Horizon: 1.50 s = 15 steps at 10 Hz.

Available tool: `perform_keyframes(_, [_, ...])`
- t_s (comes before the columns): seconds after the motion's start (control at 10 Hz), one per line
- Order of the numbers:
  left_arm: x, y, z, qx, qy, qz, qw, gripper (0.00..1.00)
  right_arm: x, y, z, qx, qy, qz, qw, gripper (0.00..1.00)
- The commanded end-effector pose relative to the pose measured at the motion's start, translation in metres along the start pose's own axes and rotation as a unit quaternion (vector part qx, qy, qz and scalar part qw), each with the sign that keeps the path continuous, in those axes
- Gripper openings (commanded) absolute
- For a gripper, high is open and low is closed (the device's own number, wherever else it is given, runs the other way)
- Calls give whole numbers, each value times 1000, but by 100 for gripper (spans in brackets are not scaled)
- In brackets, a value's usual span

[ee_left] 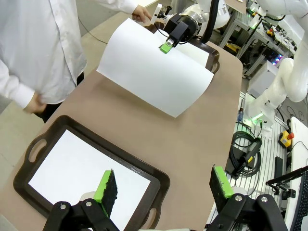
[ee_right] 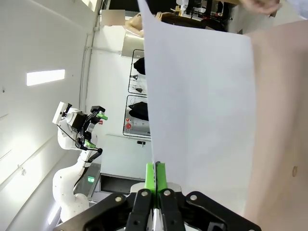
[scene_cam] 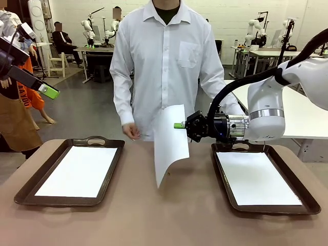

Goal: Sort the A4 documents.
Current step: Receive the A4 Paper, then place the A4 Paper in the designated Handle tray.

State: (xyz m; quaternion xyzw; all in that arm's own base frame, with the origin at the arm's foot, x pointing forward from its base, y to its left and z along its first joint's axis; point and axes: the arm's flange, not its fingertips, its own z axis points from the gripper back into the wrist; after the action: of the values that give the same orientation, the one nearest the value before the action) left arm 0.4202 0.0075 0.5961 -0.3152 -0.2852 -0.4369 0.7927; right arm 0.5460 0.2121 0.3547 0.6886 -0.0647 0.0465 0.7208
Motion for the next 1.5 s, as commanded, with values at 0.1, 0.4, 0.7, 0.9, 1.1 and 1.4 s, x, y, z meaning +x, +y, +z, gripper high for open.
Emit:
perform_keyframes(0.1, [0, -1, 1, 0, 2, -2, 1000, 100, 1, 0, 0, -5, -8, 3, 1000, 0])
perform_keyframes(0.4, [0, -1, 1, 0, 2, -2, 1000, 100, 1, 0, 0, -5, -8, 3, 1000, 0])
perform_keyframes(0.7, [0, -1, 1, 0, 2, -2, 1000, 100, 1, 0, 0, -5, -8, 3, 1000, 0])
perform_keyframes(0.9, [0, -1, 1, 0, 2, -2, 1000, 100, 1, -1, 1, -3, -2, 0, 1000, 1])
perform_keyframes(1.1, [0, -1, 1, 0, 2, -2, 1000, 100, -22, 31, 38, -10, 60, -8, 998, 1])
perform_keyframes(1.4, [0, -1, 1, 0, 2, -2, 1000, 100, -25, 43, 119, -10, 79, -26, 996, 1])
